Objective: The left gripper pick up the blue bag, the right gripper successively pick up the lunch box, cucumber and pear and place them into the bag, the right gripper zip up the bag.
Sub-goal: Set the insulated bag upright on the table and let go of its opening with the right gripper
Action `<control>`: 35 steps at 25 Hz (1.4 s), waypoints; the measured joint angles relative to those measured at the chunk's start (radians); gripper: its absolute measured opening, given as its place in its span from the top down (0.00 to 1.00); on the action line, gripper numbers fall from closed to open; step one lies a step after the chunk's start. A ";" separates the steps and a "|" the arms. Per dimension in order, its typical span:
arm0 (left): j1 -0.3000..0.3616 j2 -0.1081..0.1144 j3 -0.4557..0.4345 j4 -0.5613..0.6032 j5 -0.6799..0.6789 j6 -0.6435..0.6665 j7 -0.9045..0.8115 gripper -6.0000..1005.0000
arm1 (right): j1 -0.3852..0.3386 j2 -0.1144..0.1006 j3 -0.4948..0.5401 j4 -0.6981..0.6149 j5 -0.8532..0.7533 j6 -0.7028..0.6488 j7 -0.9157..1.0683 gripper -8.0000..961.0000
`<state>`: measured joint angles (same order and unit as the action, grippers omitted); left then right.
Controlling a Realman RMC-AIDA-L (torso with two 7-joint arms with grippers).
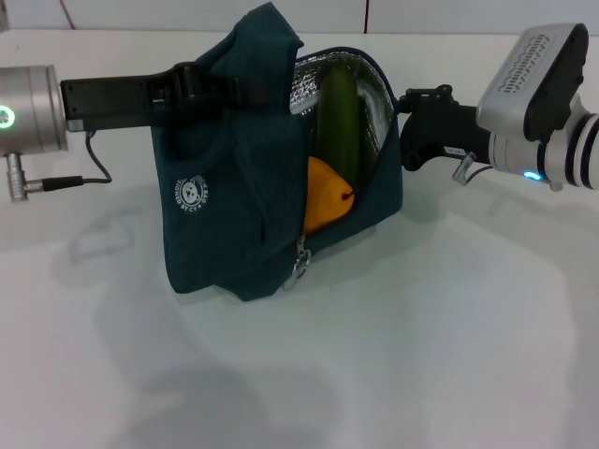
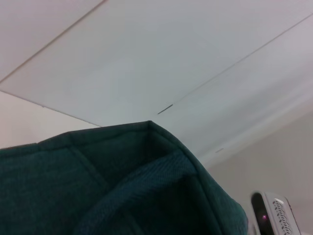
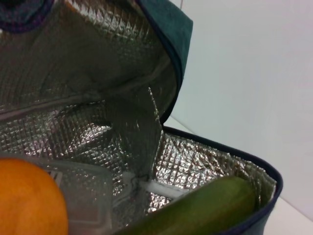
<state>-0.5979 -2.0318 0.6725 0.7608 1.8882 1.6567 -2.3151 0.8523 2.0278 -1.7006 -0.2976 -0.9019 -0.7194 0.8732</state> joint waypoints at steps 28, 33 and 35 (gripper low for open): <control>0.057 0.029 -0.001 0.001 -0.035 0.032 0.000 0.94 | -0.082 0.000 -0.019 -0.141 0.002 0.002 -0.076 0.97; 0.065 0.032 -0.001 0.001 -0.037 0.032 0.000 0.94 | -0.149 0.000 -0.019 -0.220 -0.002 0.006 -0.089 0.98; 0.067 0.032 -0.001 0.002 -0.037 0.032 0.000 0.94 | -0.169 0.000 -0.019 -0.242 -0.004 0.007 -0.091 0.98</control>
<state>-0.5311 -2.0001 0.6719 0.7627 1.8507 1.6890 -2.3149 0.6838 2.0278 -1.7195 -0.5399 -0.9060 -0.7121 0.7821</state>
